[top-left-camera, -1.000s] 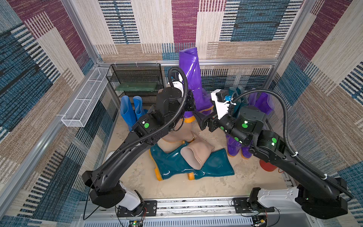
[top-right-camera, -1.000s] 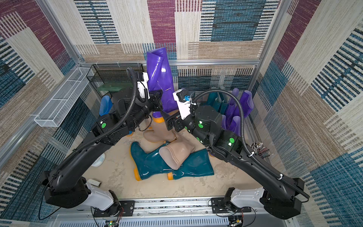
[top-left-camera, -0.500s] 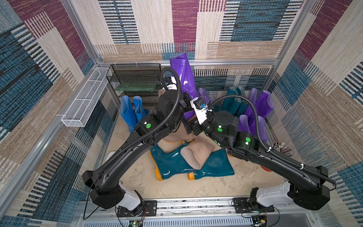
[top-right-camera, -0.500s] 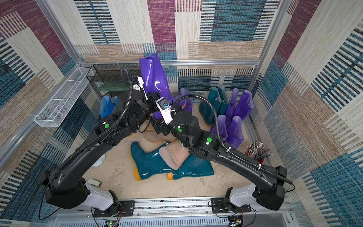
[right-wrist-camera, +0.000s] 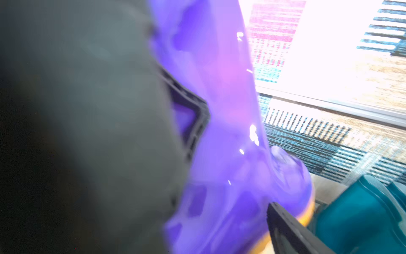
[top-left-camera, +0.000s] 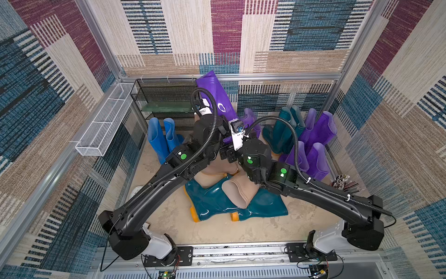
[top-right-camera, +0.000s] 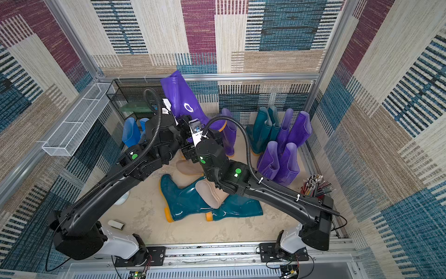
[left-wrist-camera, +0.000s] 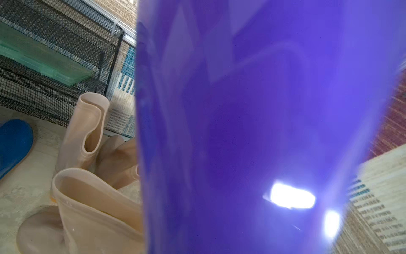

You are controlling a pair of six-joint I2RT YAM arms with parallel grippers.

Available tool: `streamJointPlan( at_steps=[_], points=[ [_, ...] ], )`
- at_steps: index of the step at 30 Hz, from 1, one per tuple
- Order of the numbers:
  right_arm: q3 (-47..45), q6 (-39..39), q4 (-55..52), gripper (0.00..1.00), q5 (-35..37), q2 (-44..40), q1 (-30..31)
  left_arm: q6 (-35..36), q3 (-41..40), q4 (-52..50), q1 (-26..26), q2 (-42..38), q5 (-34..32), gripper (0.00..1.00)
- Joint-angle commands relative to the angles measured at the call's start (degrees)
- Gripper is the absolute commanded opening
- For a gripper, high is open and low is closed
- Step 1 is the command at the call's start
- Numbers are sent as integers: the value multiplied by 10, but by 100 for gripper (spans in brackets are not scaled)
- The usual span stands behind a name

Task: Match and arrange rain boots in pairs
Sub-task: Pick up the rain boot at the center of the board.

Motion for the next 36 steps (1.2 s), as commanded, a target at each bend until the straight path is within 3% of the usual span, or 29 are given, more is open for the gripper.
streamJointPlan(
  at_steps=[1, 3, 7, 11, 12, 13, 20, 23, 26, 36],
  points=[
    [21, 67, 5, 92, 90, 21, -30, -8, -12, 77, -10, -17, 56, 0],
    [24, 69, -7, 78, 77, 28, -40, -4, -16, 81, -10, -21, 58, 0],
    [15, 61, -9, 34, 70, 34, -44, 2, -23, 89, -10, -24, 67, 0],
    [15, 39, -9, 9, 67, 38, -44, 12, -33, 102, -10, -22, 76, 0],
    [15, 34, -10, 5, 66, 38, -43, 16, -35, 105, -10, -22, 79, 2],
    [15, 31, -11, 1, 64, 38, -43, 20, -38, 109, -9, -22, 81, 13],
    [6, 10, -4, 0, 59, 33, -44, 62, -56, 153, -9, -32, 99, 71],
    [0, 7, 0, 0, 46, 32, -47, 74, -17, 117, -9, -24, 119, 98],
    [0, 5, 2, 0, 41, 34, -49, 90, 11, 103, -9, -17, 141, 100],
    [-26, 17, 13, 0, 26, 15, -69, 131, -6, 126, -9, -41, 135, 99]
  ],
)
